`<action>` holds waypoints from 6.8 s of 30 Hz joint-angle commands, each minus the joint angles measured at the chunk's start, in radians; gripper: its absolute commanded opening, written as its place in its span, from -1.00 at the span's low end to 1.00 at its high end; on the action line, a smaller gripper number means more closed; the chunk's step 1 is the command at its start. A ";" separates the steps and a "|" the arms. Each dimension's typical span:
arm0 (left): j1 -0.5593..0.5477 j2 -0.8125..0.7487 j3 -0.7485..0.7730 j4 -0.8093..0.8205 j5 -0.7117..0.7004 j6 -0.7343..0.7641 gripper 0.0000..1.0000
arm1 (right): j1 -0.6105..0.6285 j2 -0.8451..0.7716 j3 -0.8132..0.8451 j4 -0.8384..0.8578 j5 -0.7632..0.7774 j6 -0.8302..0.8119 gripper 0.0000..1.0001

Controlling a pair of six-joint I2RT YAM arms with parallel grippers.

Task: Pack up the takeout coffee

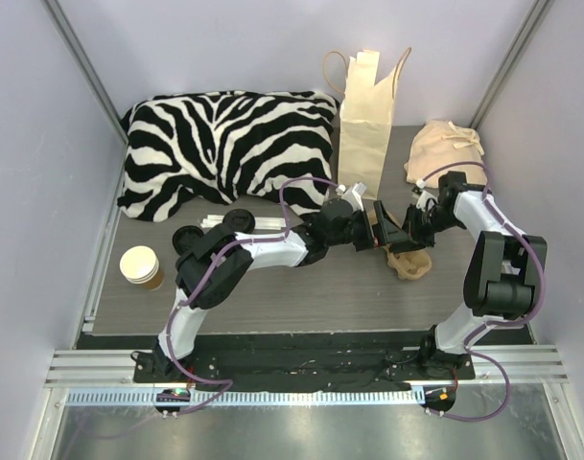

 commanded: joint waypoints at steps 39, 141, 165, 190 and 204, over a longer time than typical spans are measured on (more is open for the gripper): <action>0.025 -0.027 -0.064 0.157 0.049 -0.164 0.26 | 0.006 -0.046 -0.013 0.058 -0.016 0.072 -0.98; -0.001 0.078 -0.029 0.189 0.120 -0.239 -1.00 | -0.022 -0.125 0.013 0.039 0.019 0.112 -0.98; -0.001 0.040 -0.147 0.350 0.133 -0.213 -1.00 | -0.034 -0.123 0.008 0.049 -0.006 0.117 -0.98; -0.005 0.121 -0.091 0.277 0.089 -0.203 -1.00 | -0.032 -0.140 -0.007 0.046 -0.076 0.131 -0.98; 0.008 0.072 -0.076 0.257 0.156 -0.190 -0.85 | -0.034 -0.183 0.105 -0.019 -0.082 0.072 -0.98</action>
